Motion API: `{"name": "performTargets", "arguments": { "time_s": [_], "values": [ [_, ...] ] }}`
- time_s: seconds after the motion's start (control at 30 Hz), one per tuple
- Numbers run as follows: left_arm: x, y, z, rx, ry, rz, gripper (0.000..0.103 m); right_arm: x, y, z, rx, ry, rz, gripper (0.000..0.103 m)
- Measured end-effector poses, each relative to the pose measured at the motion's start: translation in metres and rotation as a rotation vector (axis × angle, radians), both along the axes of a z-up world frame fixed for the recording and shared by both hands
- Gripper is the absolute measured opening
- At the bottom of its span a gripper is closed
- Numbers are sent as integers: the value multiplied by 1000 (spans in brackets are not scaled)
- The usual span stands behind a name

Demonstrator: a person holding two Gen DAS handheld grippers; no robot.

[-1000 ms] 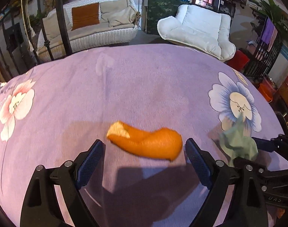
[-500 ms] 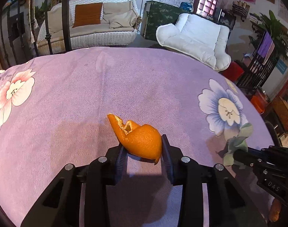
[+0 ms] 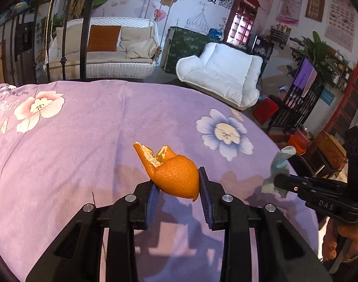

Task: Collect trash
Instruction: 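Carry the orange peel and green cloth over the black bin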

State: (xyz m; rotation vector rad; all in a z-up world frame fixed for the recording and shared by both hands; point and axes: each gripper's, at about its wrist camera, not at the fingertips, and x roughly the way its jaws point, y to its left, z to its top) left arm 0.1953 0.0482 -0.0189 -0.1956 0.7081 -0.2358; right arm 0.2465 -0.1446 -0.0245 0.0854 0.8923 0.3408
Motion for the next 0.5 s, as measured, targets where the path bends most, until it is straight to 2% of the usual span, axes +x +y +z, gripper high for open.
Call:
{"name": "performTargets", "arguments": {
  "time_s": [0.27, 0.5],
  "values": [
    [-44, -21, 3, -37, -33, -36, 32, -53, -32, 7, 14, -72, -50, 14],
    [-63, -61, 8, -46, -60, -120, 32, -91, -78, 9, 75, -103, -152, 14]
  ]
}}
